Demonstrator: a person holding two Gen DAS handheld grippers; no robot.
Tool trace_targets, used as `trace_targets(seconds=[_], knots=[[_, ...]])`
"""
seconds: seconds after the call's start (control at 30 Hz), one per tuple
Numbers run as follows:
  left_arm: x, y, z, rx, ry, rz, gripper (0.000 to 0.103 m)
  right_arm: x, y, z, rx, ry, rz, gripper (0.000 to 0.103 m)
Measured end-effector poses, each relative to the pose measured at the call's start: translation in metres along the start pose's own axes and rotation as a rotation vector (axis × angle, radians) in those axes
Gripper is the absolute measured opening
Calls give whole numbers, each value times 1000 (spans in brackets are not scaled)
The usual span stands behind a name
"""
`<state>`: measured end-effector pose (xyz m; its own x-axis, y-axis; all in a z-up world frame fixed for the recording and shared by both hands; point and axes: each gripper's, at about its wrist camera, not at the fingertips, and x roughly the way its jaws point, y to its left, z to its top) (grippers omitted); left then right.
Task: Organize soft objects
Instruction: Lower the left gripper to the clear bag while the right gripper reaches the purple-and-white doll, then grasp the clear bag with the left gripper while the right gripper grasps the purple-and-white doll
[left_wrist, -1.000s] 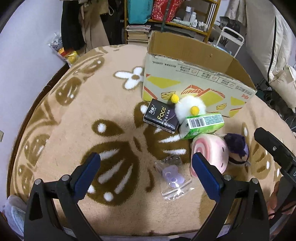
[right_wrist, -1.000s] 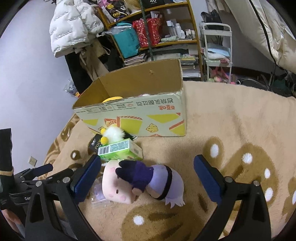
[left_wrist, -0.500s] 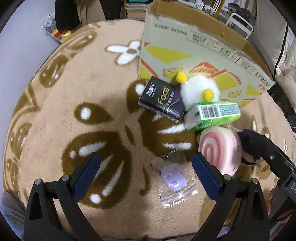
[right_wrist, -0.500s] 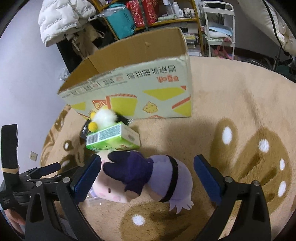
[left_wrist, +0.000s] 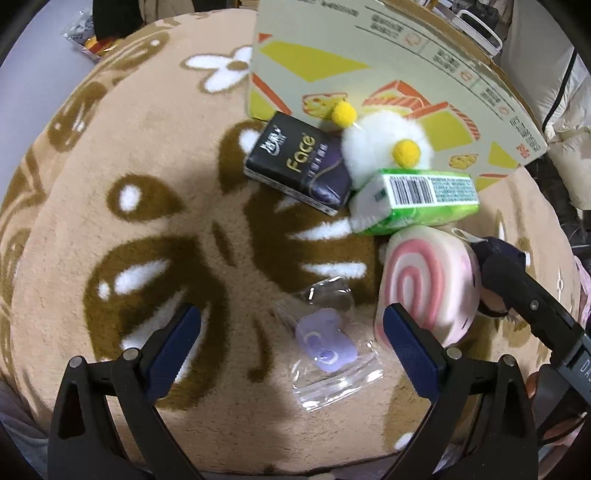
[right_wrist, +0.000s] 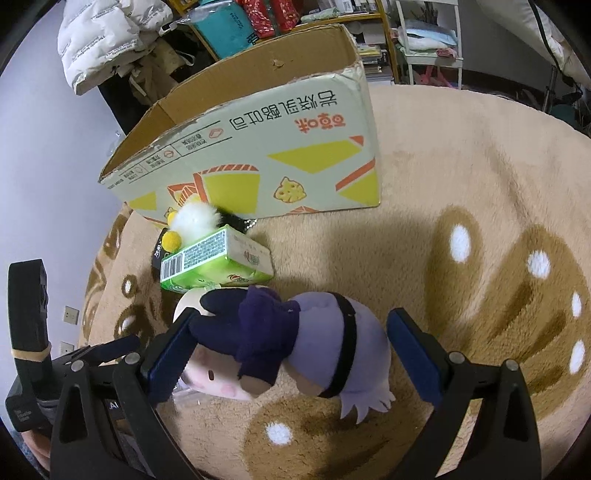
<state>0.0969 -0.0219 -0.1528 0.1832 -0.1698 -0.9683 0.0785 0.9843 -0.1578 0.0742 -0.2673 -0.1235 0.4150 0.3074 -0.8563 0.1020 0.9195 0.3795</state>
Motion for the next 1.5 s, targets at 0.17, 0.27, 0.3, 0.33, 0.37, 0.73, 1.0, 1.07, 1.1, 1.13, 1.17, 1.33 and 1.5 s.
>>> trace_targets(seconds=[0.17,0.27,0.3,0.33,0.37,0.73,1.0,1.07,1.1,1.13,1.17,1.33,1.5], knots=[[12,-3,3,-1,35,11,98,3,0,-1,-16,14,-13,103],[19,-2,6,-20,55,3,98,7,3,-2,-26,26,-30,103],[21,-2,6,-20,59,6,98,9,2,-3,-25,33,-41,103],[22,-4,9,-15,61,11,98,9,1,-3,-22,38,-43,103],[23,-3,10,-10,62,16,98,10,-1,-3,-15,43,-39,103],[24,0,5,-20,65,0,96,8,-15,-4,16,57,-24,91],[25,-3,5,-3,65,25,94,7,-13,-4,17,55,-27,91],[26,1,5,-9,65,23,95,8,-12,-4,18,54,-28,91],[26,2,6,-9,65,25,95,7,-12,-3,16,53,-29,91],[25,1,6,-9,65,29,95,8,-11,-3,13,52,-32,91],[26,2,6,-8,63,36,95,8,-10,-3,8,50,-37,91],[30,-7,2,22,49,81,95,7,-2,-2,-33,34,-71,88],[32,-21,-5,51,28,101,84,5,4,-2,-63,22,-95,78]])
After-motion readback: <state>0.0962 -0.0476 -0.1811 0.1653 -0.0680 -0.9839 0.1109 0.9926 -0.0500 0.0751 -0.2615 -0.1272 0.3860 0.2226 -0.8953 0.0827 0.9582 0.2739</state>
